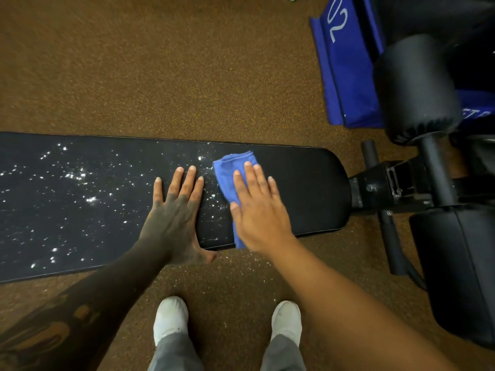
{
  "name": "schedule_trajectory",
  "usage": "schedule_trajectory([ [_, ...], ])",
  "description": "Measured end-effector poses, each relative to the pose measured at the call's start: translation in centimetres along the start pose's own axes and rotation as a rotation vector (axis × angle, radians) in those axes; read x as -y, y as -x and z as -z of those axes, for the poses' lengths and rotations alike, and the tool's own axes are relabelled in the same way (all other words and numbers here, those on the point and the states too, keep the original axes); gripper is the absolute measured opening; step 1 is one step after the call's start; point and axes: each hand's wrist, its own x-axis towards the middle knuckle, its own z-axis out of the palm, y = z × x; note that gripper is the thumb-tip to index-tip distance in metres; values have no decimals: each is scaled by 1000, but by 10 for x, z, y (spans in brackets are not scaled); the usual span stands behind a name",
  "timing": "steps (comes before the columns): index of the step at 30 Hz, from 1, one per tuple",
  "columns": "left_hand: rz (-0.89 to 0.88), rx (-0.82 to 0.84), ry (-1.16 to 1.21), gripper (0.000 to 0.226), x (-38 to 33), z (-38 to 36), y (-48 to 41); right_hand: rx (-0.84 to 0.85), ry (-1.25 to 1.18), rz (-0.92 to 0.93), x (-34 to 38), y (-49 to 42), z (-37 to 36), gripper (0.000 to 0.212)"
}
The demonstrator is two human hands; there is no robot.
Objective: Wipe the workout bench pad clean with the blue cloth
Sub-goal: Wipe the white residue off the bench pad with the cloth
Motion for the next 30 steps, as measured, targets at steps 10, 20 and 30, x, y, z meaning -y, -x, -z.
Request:
schedule_trajectory([
  [10, 4, 21, -20, 160, 3, 2, 1, 1, 16, -49, -18, 18, -4, 66],
  [20, -25, 11, -35, 160, 12, 1, 4, -9, 16, -141, -9, 38, -10, 67],
  [30, -68, 19, -50, 159, 27, -2, 6, -10, 0, -173, 21, 47, -17, 65],
])
